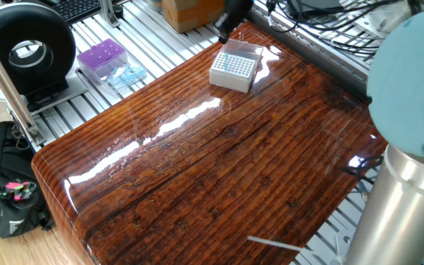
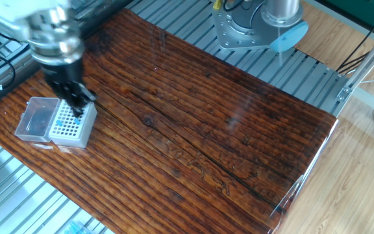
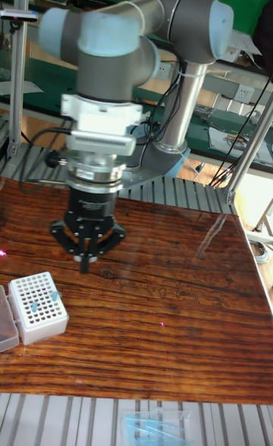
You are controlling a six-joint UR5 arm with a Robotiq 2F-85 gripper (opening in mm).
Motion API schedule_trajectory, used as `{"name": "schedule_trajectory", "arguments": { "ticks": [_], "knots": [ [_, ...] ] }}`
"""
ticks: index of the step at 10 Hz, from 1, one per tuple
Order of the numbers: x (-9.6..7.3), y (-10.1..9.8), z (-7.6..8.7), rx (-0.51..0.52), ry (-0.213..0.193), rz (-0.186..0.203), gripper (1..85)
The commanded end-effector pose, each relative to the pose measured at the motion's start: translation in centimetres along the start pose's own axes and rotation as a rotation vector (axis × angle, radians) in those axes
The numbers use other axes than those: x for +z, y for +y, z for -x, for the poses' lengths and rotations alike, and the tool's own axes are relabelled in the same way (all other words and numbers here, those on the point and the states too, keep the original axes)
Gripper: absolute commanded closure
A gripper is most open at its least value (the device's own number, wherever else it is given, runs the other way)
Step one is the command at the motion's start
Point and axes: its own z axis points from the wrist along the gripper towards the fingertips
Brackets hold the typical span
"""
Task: Insert a medium pipette tip into the holder for medium pipette tips
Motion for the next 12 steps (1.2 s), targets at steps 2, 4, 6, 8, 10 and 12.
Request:
{"name": "schedule_trajectory", "arguments": {
  "ticks": [2, 4, 6, 8, 10, 12],
  "knots": [
    [0.9, 6.1, -4.4, 0.184, 0.048, -0.055, 84.7],
    [0.9, 6.7, -5.7, 0.170, 0.070, -0.081, 84.7],
    [0.8, 6.7, -7.4, 0.115, 0.095, -0.096, 84.7],
    [0.5, 6.6, -8.4, 0.078, 0.120, -0.092, 84.7],
    [0.6, 6.7, -8.5, 0.050, 0.129, -0.084, 84.7],
    [0.8, 6.7, -8.3, 0.041, 0.121, -0.071, 84.7]
  ]
}}
